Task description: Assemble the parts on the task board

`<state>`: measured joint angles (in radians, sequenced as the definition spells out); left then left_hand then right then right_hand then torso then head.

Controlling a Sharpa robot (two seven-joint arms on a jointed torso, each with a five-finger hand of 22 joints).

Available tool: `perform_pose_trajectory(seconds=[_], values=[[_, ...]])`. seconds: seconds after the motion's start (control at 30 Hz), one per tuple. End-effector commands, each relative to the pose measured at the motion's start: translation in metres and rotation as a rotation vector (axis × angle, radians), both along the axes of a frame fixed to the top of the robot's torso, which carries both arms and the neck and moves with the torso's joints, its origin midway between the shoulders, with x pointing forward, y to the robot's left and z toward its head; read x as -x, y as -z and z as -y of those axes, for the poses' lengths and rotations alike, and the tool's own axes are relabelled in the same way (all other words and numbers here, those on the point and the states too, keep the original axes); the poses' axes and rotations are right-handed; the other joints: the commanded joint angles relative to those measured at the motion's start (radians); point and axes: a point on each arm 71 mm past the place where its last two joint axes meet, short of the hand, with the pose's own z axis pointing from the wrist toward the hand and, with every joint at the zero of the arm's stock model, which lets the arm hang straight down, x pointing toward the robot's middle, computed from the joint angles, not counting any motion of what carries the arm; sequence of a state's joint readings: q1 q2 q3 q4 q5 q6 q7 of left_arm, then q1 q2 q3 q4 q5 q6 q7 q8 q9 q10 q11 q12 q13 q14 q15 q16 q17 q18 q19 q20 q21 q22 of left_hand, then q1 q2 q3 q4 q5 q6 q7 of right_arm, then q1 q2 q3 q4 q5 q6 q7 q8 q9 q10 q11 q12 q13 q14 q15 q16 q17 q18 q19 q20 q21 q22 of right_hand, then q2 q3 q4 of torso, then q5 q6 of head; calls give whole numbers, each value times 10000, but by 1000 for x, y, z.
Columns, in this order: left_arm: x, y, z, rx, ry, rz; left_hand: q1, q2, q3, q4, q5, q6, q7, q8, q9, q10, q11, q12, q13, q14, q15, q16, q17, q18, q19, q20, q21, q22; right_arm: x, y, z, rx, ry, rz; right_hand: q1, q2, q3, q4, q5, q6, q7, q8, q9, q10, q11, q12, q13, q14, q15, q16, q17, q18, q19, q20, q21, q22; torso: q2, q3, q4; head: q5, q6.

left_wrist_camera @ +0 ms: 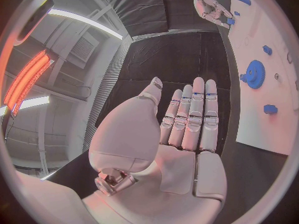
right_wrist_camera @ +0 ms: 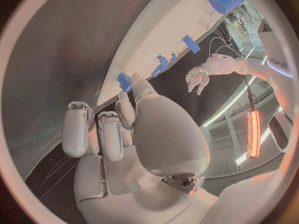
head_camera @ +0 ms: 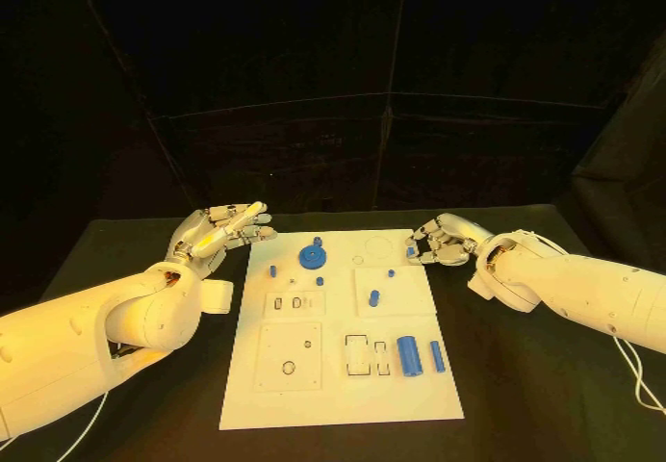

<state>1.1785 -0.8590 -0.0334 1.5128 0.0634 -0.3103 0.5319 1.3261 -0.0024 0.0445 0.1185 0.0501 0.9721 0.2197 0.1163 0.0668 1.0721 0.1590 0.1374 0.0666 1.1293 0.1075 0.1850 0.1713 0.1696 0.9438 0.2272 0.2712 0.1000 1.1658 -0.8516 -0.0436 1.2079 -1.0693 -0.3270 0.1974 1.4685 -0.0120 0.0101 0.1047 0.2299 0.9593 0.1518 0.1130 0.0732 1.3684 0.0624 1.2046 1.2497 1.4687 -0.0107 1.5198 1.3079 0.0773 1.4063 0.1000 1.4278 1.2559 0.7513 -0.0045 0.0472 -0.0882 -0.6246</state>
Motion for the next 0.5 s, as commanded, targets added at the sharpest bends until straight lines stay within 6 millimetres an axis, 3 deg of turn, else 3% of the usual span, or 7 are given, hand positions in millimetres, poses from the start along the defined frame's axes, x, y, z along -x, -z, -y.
perform_pose_trajectory(seconds=[0.03,0.5], values=[[0,-1,2,51,158,79,24,102,-10,-47,-4,56,-24,-55,-7,32,16,-39,-6,15,65,-43,16,142,96,-4,-60,-9,-1,0,-2,2,-33,-97,14,114,66,2,-76,97,5,46,8,47,-10,39,14,770,-14,38,1430,-130,68,-38,20,15,-7,1,3,-8,2],[0,-1,1,38,164,37,21,133,-13,-61,-4,65,-23,-69,-7,43,16,-58,-6,22,65,-69,25,142,102,-4,-75,-23,-3,2,-2,50,3,-225,41,134,127,-49,-79,230,-30,64,-1,75,-41,78,47,781,-39,58,1483,-140,95,-60,45,68,-8,1,1,-11,-26]])
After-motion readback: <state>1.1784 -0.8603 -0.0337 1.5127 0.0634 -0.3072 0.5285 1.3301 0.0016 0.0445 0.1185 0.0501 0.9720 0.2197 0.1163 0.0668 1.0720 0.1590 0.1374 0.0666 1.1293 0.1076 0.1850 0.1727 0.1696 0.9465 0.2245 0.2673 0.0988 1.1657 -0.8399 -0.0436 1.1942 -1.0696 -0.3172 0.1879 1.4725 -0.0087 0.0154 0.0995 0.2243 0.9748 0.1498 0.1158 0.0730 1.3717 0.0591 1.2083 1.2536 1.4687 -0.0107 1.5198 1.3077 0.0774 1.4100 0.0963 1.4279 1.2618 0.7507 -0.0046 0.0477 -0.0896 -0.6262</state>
